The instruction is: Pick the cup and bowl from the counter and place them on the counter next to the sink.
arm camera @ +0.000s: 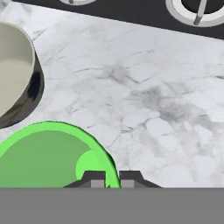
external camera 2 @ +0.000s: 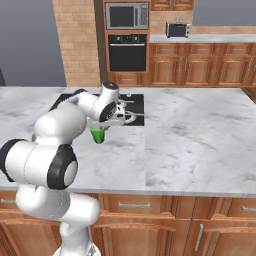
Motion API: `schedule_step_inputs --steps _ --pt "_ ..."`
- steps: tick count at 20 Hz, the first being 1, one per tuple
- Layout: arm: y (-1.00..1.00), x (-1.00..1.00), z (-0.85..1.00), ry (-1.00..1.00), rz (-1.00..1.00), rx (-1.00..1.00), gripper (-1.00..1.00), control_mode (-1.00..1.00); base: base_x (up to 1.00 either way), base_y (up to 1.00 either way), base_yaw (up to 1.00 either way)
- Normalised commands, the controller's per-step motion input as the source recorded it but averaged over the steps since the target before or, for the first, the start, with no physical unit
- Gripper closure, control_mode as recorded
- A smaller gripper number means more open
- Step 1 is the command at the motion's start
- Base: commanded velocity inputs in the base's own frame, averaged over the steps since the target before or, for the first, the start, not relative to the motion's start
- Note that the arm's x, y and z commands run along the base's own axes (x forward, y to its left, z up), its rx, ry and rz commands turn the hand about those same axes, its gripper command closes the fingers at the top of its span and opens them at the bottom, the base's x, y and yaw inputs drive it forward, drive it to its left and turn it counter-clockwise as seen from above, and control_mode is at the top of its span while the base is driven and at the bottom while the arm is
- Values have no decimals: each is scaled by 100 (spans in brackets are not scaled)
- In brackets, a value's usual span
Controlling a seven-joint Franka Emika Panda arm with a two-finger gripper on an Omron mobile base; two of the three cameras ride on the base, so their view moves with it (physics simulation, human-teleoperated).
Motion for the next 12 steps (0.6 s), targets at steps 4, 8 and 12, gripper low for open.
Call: schedule_step_inputs --steps 4,8,12 --pt "17 -24 0 17 0 -16 100 -100 0 0 0" --pt "1 -46 1 5 0 -2 100 -100 0 0 0" --pt "-2 -56 4 0 0 0 100 -100 0 0 0"
